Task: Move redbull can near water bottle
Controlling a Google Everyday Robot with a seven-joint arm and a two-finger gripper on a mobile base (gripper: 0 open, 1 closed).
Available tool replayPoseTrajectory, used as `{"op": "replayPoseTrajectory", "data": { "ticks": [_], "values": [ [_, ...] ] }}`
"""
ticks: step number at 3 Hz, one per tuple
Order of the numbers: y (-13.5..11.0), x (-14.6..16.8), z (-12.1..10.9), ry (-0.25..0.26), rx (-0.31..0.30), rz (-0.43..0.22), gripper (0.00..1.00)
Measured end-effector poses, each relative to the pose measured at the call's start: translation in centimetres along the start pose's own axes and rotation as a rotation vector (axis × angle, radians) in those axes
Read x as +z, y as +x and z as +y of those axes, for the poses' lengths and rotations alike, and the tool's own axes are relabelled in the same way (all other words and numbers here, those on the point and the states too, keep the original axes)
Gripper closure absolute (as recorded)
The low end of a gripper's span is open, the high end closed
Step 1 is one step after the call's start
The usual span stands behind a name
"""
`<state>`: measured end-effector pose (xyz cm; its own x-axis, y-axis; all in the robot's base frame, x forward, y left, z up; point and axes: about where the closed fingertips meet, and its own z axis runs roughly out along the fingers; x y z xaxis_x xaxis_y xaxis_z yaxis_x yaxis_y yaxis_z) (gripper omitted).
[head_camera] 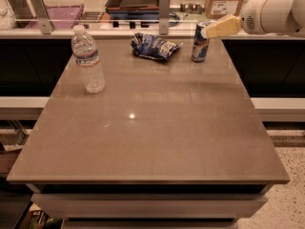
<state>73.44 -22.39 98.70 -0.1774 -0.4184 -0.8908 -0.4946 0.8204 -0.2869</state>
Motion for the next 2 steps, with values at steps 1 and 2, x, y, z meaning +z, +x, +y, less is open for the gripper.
{"op": "replayPoseTrajectory", "data": {
  "ticks": [1,2],
  "values": [
    [1.3,2.0,0.0,-0.019,0.076,-0.039,0.0],
    [3.1,4.0,0.6,-0.048,0.152,-0.06,0.0]
  ]
}}
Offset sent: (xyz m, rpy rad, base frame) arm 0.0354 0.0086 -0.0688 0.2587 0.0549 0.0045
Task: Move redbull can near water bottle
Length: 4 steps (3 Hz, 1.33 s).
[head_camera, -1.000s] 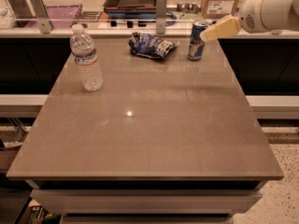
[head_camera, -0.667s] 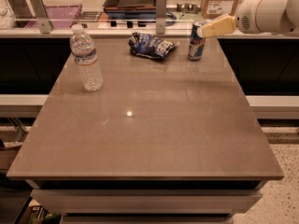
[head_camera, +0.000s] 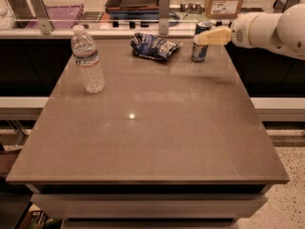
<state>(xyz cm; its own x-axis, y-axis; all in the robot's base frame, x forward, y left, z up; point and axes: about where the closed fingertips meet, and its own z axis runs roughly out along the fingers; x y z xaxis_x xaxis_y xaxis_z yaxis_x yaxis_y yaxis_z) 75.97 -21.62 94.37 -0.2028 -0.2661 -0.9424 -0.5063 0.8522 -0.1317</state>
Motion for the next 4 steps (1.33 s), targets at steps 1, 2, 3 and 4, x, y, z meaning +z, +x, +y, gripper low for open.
{"op": "replayPoseTrajectory", "data": {
  "ticks": [1,2,3,4],
  "values": [
    [1.1,1.6,0.4,-0.019,0.046,-0.032,0.0],
    [1.0,3.3,0.9,-0.054,0.057,-0.081,0.0],
    [0.5,4.5,0.9,-0.078,0.055,-0.136,0.0],
    [0.1,5.5,0.9,-0.103,0.046,-0.178,0.0]
  ]
}}
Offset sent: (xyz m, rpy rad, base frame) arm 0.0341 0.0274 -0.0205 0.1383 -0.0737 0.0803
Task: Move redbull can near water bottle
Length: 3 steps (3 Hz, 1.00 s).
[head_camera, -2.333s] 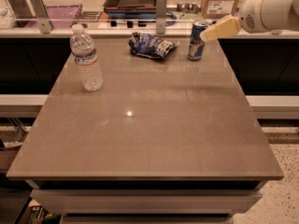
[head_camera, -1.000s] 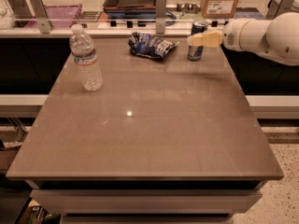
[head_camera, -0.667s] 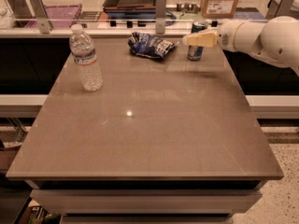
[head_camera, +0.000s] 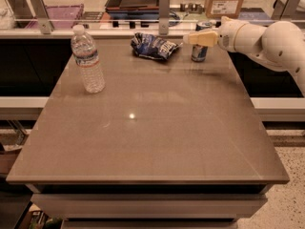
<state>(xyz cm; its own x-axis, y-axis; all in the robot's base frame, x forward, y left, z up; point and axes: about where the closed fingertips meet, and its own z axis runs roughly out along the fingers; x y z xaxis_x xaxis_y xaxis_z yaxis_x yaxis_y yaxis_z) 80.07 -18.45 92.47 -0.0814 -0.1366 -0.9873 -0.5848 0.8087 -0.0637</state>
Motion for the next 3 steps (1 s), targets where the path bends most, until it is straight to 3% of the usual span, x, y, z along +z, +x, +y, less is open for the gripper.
{"op": "replayPoseTrajectory", "data": {
  "ticks": [1,2,3],
  "values": [
    [0.27,0.67,-0.31,-0.013,0.004,-0.014,0.0],
    [0.29,0.84,-0.17,-0.016,0.005,-0.014,0.13],
    [0.33,1.08,0.06,-0.02,0.005,-0.014,0.37]
  ]
}}
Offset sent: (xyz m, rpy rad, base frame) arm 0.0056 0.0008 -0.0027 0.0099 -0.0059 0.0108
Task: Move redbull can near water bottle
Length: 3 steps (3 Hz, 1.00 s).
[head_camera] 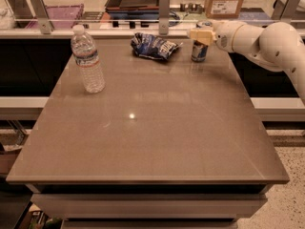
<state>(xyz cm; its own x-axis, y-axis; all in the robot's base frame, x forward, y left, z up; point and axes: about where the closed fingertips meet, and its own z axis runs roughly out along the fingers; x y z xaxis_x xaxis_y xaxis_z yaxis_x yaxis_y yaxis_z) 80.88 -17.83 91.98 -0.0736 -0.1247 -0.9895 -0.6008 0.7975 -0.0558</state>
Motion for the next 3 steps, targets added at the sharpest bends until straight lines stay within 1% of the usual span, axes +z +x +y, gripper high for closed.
{"op": "replayPoseTrajectory", "data": {
  "ticks": [2,3],
  "values": [
    [0.07,0.47,0.44,-0.009,0.001,0.001,0.84],
    [0.11,0.7,0.66,-0.013,0.002,0.001,1.0]
  ]
}}
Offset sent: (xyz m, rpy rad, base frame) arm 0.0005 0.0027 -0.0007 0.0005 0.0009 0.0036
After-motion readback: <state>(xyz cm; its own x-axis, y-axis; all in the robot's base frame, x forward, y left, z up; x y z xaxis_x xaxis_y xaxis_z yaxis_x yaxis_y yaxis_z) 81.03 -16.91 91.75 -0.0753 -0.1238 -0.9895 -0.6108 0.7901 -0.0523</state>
